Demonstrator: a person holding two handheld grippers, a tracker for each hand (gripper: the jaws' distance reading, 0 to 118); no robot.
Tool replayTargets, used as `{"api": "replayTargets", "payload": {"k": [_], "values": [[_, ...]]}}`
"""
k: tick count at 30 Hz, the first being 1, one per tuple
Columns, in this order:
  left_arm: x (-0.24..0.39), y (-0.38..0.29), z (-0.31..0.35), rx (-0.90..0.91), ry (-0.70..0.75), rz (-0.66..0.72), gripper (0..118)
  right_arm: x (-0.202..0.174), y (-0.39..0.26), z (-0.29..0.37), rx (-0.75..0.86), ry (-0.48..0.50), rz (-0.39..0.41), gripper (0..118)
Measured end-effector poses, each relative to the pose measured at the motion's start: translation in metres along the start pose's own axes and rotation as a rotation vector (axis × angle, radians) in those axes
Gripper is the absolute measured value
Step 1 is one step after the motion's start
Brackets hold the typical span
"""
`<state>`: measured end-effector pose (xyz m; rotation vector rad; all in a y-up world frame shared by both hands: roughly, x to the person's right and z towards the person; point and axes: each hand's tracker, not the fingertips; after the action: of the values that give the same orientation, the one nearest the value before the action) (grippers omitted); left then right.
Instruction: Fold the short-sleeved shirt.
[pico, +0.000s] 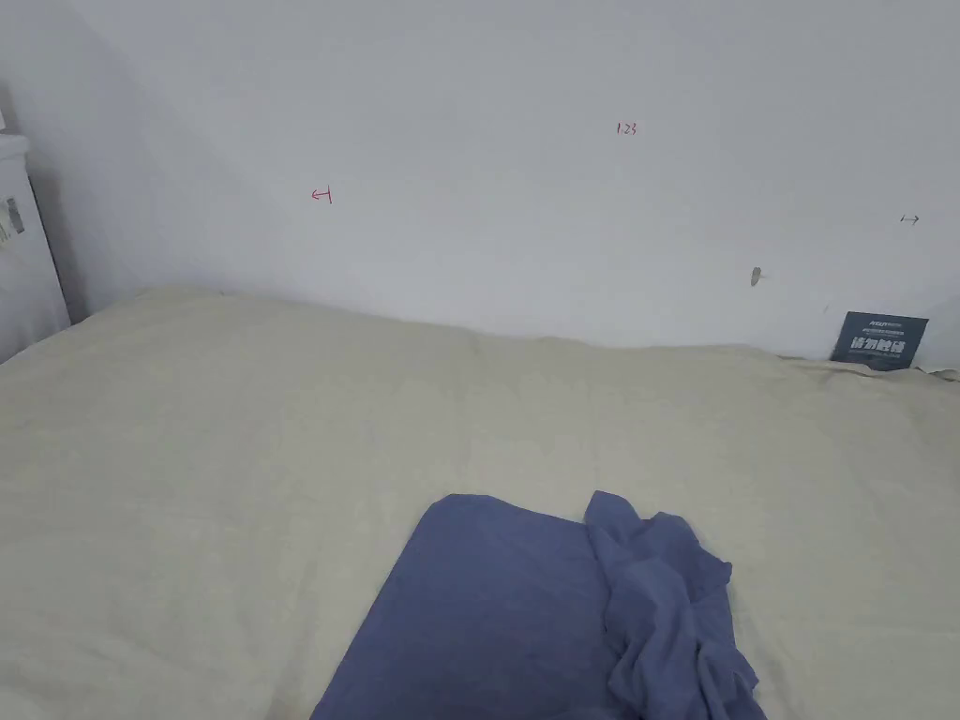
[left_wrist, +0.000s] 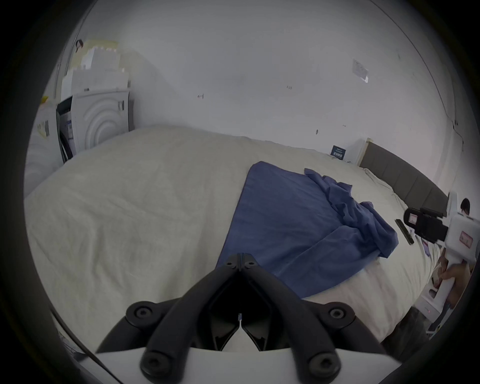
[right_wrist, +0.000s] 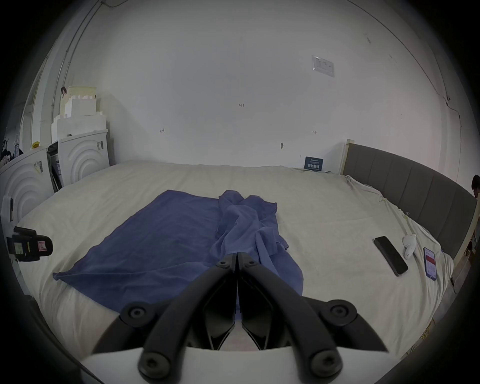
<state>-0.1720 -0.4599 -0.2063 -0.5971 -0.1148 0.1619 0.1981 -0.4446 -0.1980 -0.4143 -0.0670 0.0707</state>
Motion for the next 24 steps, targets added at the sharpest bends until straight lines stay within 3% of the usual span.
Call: {"api": "replayTargets", "payload": {"k": [13,14,16,18,24], "values": [[-0.014,0.035,-0.061,-0.166,0.009,0.012,3,0.007,-0.004,-0.007,-0.029,-0.002,0.010,1],[-0.016,0.036,-0.065,-0.182,0.016,0.010,11,0.007,-0.004,-0.007,-0.029,-0.004,0.012,1],[-0.018,0.035,-0.075,-0.215,0.026,0.007,46,0.009,-0.004,-0.008,-0.032,-0.006,0.014,1],[-0.018,0.033,-0.083,-0.275,0.021,0.008,70,0.010,-0.004,-0.007,-0.033,-0.008,0.009,1],[-0.014,0.006,-0.095,-0.394,0.107,-0.035,72,0.016,-0.005,-0.009,-0.034,-0.010,0.021,1]]}}
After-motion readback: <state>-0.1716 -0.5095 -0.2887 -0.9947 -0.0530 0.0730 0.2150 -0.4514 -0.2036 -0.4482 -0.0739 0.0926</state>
